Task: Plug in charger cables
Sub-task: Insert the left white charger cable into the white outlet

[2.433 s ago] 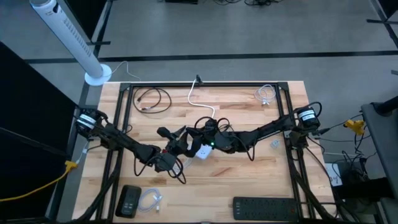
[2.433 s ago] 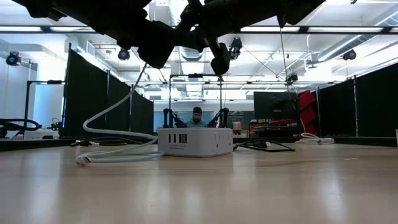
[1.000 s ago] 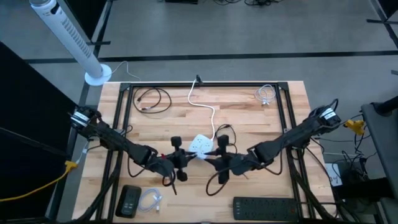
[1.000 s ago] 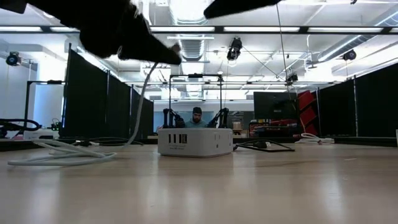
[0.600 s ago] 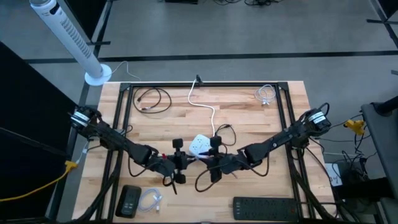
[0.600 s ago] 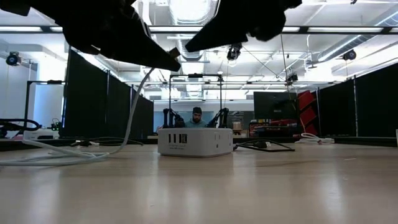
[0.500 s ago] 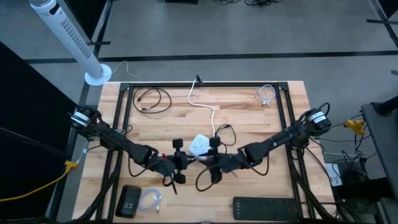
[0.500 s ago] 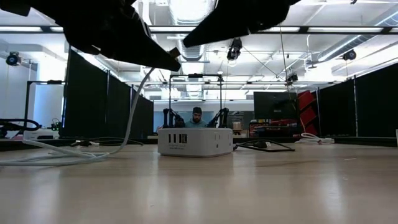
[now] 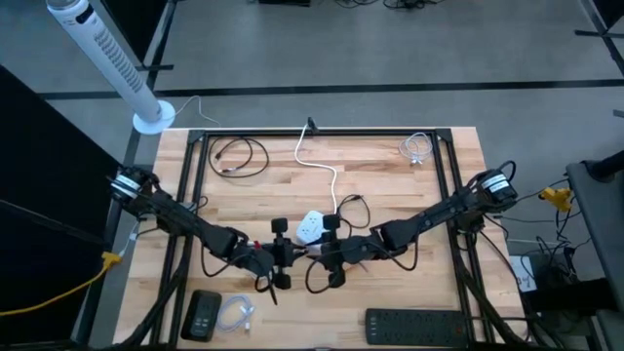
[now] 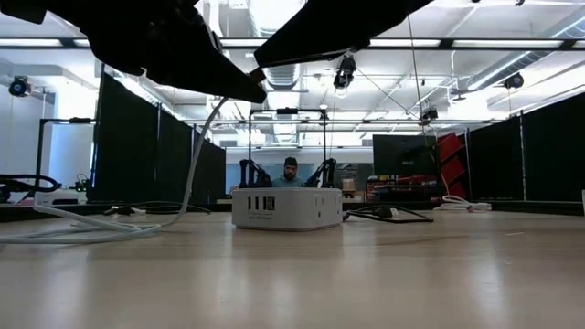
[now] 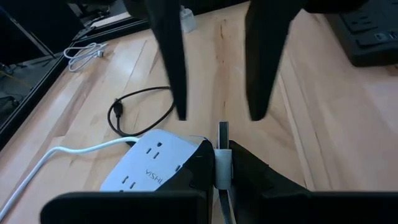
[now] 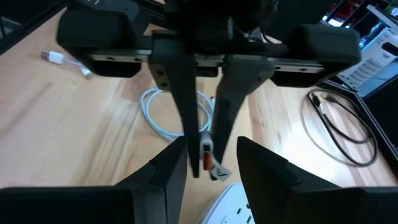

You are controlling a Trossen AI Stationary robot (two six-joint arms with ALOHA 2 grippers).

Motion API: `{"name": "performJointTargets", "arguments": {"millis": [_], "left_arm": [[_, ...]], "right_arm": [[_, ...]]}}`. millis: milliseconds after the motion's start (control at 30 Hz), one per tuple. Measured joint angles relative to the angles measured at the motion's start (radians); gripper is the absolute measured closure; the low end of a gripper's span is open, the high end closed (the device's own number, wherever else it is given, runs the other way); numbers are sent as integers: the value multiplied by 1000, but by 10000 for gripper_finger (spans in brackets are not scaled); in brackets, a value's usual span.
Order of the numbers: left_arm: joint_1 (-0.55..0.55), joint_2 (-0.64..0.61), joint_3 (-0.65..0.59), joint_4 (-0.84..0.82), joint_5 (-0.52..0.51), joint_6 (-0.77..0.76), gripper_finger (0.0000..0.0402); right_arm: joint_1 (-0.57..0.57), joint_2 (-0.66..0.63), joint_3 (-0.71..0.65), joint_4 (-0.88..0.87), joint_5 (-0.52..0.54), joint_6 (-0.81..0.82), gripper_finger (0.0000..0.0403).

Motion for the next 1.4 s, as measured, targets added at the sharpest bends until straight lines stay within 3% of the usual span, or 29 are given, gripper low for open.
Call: {"name": "performJointTargets", "arguments": {"millis": [833, 967, 1100, 1400], "left_arm": [[12, 1, 0, 63, 14, 6, 384], [12, 1, 0, 61, 14, 6, 383], [12, 1, 0, 34, 14, 1, 348], [15, 1, 0, 40, 16, -1, 271]], "right_arm": [[-5, 0, 0, -22, 2, 18, 395], [-5, 0, 0, -22, 2, 29, 399], [-5, -14, 1, -63, 3, 11, 400], [-7, -19, 159, -395, 2, 18, 400]]}}
